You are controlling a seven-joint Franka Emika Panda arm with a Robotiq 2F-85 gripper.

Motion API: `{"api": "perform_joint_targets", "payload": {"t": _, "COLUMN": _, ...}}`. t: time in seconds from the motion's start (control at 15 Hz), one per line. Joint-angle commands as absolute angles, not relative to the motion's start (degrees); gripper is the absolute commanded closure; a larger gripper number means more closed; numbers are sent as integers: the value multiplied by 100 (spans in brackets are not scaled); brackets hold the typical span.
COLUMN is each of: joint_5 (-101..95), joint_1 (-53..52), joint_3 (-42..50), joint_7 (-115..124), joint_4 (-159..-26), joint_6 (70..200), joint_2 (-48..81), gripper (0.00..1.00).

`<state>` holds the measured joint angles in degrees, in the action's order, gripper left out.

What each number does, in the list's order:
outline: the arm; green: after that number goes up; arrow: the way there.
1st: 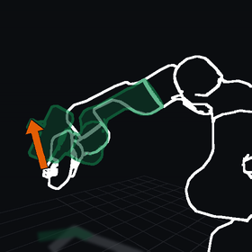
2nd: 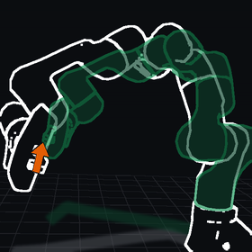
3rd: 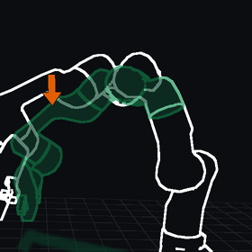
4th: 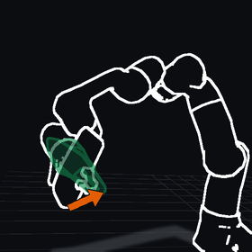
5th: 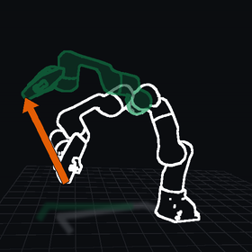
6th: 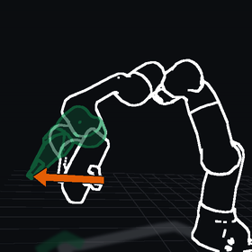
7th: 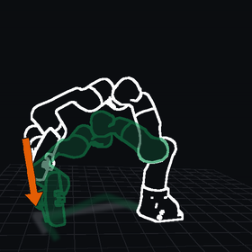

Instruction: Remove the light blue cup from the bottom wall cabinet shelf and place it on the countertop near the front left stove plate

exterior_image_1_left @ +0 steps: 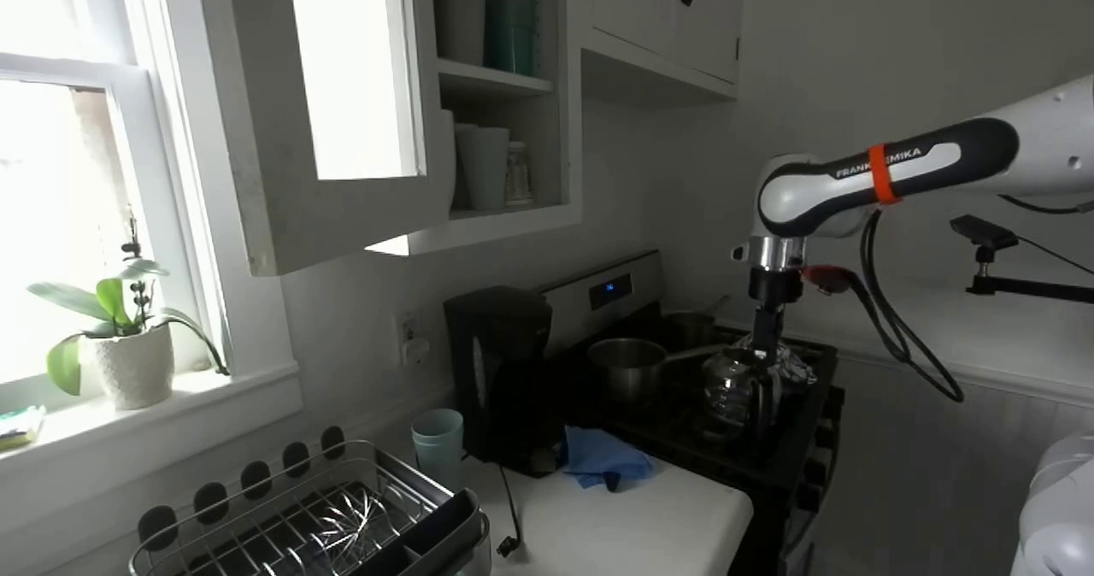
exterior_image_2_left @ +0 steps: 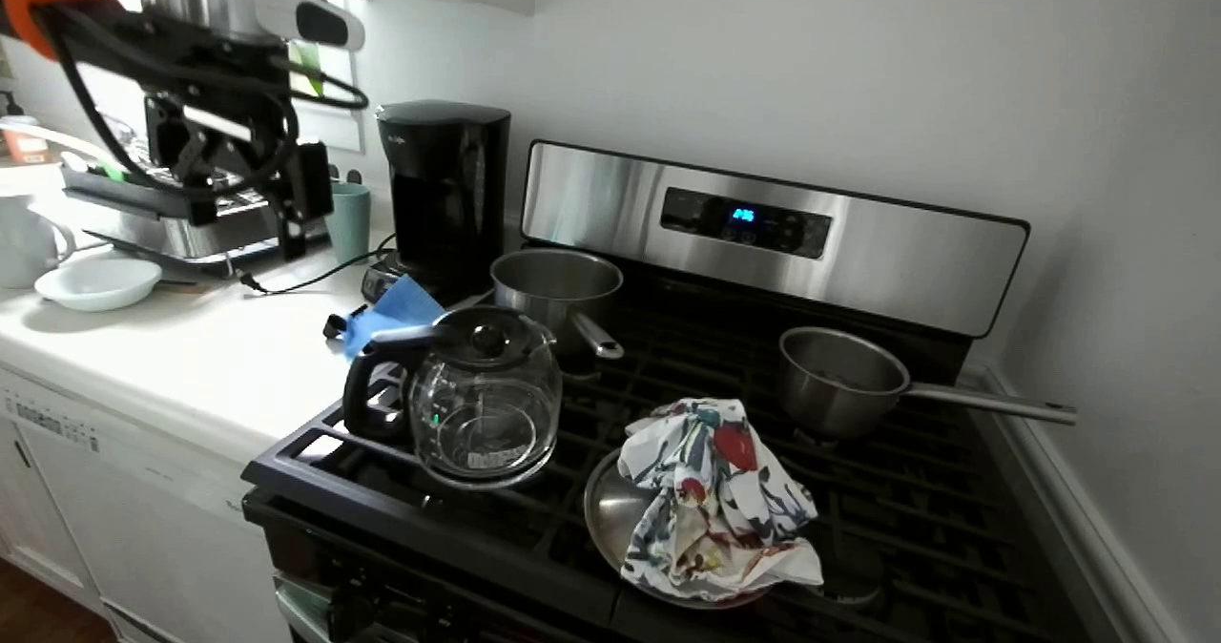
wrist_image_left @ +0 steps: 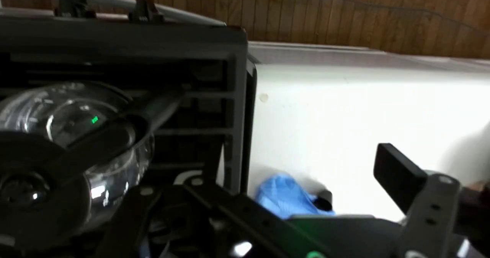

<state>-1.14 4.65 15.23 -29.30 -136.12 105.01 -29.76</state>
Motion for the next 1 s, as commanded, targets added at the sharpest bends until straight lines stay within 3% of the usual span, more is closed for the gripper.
{"api": "perform_joint_targets", "payload": {"t": 0.0, "joint_5": 822, "joint_1": 261, "joint_3": 1363, "joint_7": -2281, "joint_4": -12999, "joint_6": 10147, "joint_2": -3311, "gripper": 0}}
{"api": "perform_joint_targets", "payload": {"t": 0.33, "joint_5": 1940, "joint_1": 109, "joint_3": 1039, "joint_7": -1213, "joint_4": -12533, "joint_6": 10707, "joint_2": -3444, "gripper": 0}}
{"api": "perform_joint_targets", "payload": {"t": 0.93, "joint_5": 1791, "joint_1": 137, "joint_3": 1024, "joint_7": -1303, "joint_4": -12522, "joint_6": 10626, "joint_2": -3415, "gripper": 0}}
